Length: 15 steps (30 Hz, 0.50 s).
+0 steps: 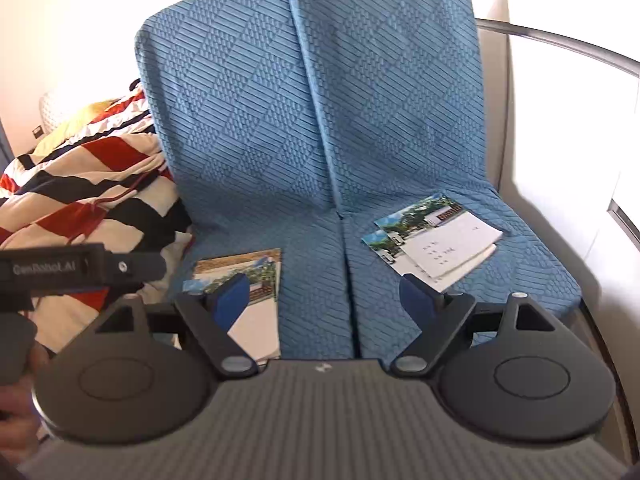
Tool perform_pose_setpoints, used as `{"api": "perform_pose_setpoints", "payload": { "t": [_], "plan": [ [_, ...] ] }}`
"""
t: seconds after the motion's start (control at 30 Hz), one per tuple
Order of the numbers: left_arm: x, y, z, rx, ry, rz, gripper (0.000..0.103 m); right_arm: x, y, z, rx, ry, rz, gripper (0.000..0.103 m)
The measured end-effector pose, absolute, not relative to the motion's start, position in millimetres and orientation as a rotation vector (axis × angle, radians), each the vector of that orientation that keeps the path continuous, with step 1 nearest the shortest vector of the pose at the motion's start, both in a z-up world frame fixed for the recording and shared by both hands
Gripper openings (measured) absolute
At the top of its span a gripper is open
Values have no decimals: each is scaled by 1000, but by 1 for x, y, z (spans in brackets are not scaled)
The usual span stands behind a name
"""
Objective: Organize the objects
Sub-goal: 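Withdraw both open grippers up and back from the tan stack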
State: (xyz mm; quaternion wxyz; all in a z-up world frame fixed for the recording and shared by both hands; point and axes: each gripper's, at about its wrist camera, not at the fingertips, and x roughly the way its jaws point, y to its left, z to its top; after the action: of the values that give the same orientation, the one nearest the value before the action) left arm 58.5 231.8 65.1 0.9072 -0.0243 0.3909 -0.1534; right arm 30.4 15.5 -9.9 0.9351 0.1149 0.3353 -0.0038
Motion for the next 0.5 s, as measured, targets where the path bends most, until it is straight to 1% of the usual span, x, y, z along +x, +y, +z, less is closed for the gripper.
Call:
{"api": "perform_pose_setpoints", "payload": {
  "t": [0.2,0.5],
  "plan": [
    [55,215,64,-36,796,-327,97,31,-1,-15,270,710,-11,84],
    [49,189,62,-33,774,-346,97,29,-23,-18,269,691,-54,84]
  ]
}}
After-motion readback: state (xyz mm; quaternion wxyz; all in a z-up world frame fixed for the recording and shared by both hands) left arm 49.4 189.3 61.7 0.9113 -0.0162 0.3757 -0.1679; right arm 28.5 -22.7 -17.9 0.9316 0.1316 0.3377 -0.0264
